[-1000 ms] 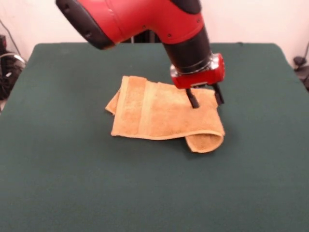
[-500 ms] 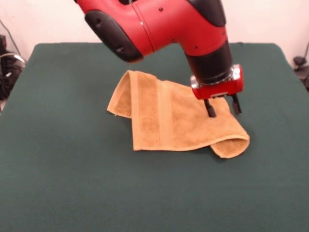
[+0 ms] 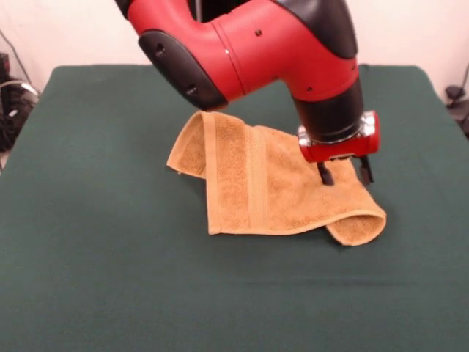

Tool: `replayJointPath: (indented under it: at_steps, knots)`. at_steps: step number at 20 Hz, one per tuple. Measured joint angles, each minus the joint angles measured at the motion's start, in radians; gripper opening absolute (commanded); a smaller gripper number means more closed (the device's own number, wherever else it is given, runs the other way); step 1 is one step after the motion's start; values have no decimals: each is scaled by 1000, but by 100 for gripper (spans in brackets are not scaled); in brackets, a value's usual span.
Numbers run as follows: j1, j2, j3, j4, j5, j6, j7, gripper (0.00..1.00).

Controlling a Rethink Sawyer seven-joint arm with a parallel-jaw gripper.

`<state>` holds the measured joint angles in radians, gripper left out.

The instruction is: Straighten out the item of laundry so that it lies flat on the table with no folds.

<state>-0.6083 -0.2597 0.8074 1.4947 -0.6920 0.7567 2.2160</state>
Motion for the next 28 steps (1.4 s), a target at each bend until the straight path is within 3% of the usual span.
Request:
replayJointPath:
  at_steps: [6,22,23,28]
  knots:
    - [52,17,-1,-98,0,159,0,100]
    - [102,54,-15,-226,15,336,0,100]
    - [102,56,-19,-232,15,344,0,0]
    - [101,62,-26,-245,28,356,0,0]
